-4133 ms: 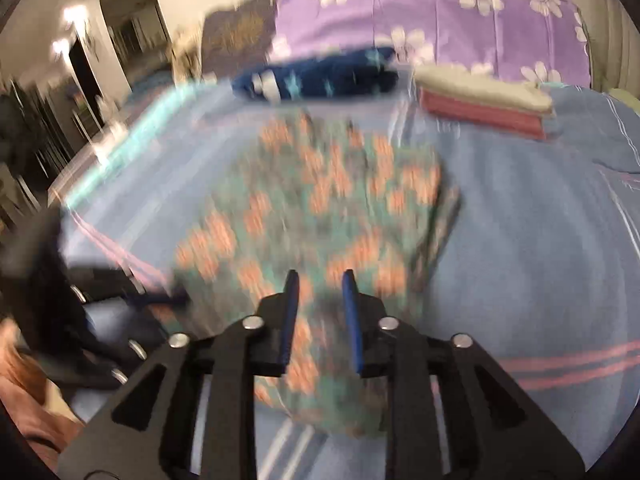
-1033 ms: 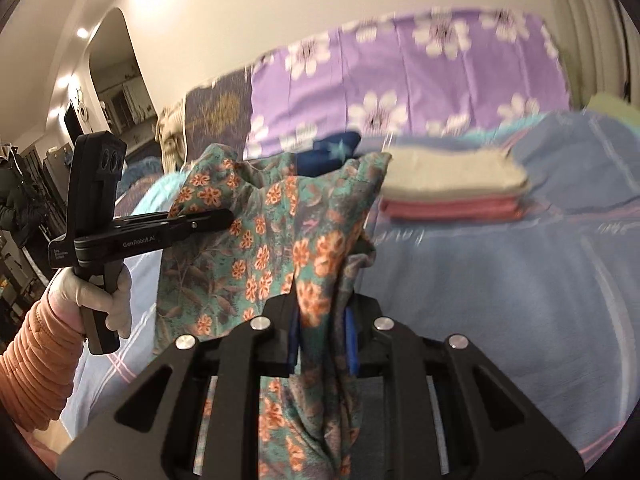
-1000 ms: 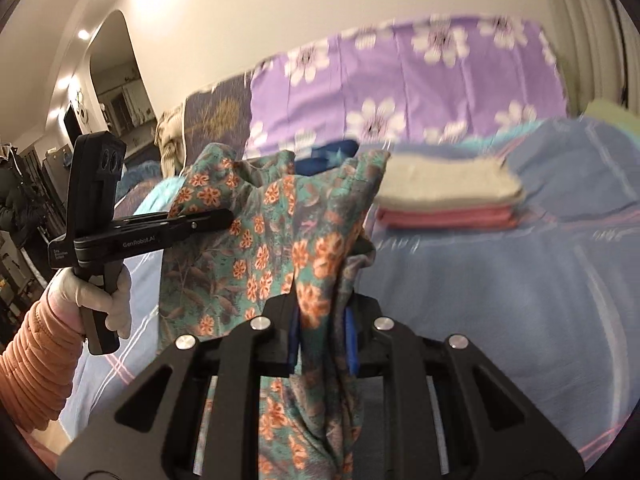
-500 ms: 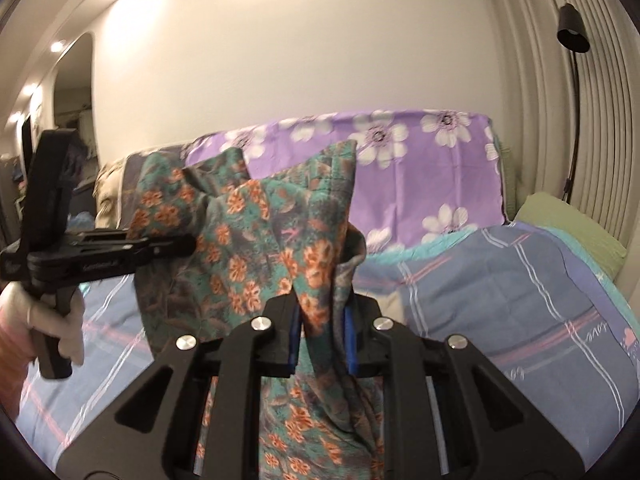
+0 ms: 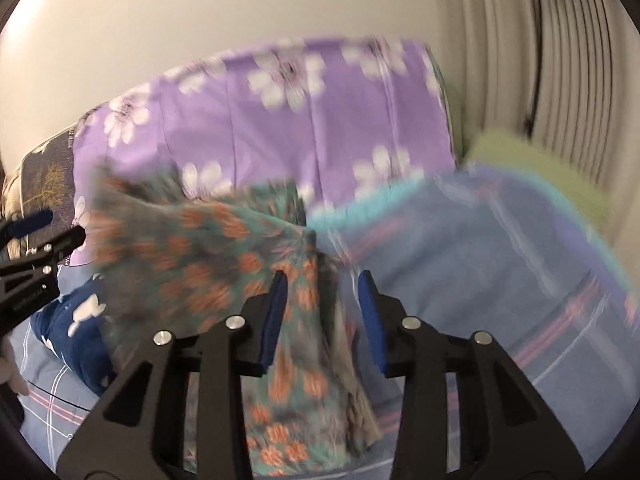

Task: Fold small clothes

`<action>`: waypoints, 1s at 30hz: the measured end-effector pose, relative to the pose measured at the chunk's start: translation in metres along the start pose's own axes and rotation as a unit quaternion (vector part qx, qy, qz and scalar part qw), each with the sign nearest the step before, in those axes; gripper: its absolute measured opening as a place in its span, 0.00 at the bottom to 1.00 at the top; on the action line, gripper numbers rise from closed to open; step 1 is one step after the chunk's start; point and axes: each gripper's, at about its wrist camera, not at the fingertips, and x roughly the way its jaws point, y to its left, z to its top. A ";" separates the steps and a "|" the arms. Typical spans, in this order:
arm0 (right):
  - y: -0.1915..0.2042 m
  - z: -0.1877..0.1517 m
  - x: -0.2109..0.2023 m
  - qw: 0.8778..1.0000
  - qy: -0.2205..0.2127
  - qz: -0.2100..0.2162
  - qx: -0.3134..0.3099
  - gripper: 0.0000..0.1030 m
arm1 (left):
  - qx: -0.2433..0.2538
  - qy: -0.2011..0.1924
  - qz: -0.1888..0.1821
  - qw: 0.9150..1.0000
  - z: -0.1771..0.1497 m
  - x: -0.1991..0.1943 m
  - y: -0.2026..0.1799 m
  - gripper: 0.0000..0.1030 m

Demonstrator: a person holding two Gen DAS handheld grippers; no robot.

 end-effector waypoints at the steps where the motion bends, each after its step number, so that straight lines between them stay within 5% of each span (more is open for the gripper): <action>1: -0.004 -0.014 0.006 1.000 0.012 0.010 0.004 0.37 | 0.000 0.012 -0.018 1.000 -0.017 0.010 -0.002 0.60; 7: -0.021 -0.113 0.003 0.997 0.071 0.032 0.002 0.37 | 0.037 0.060 -0.084 0.994 -0.114 0.021 -0.019 0.60; 9: -0.028 -0.143 -0.016 0.996 0.076 0.049 0.008 0.40 | 0.035 0.050 -0.075 0.995 -0.138 0.006 -0.015 0.62; 14: -0.028 -0.203 -0.094 0.998 0.050 0.030 -0.031 0.67 | 0.025 0.029 -0.124 0.992 -0.186 -0.045 -0.010 0.65; 17: -0.026 -0.218 -0.138 0.999 0.022 0.027 -0.040 0.81 | -0.009 0.016 -0.156 0.988 -0.204 -0.079 -0.006 0.68; 22: -0.024 -0.226 -0.204 0.999 -0.043 0.016 -0.013 0.98 | -0.089 -0.001 -0.187 0.978 -0.229 -0.134 0.004 0.87; 30: -0.022 -0.233 -0.270 0.997 -0.066 0.007 0.047 0.98 | -0.130 -0.030 -0.201 0.971 -0.249 -0.197 0.007 0.99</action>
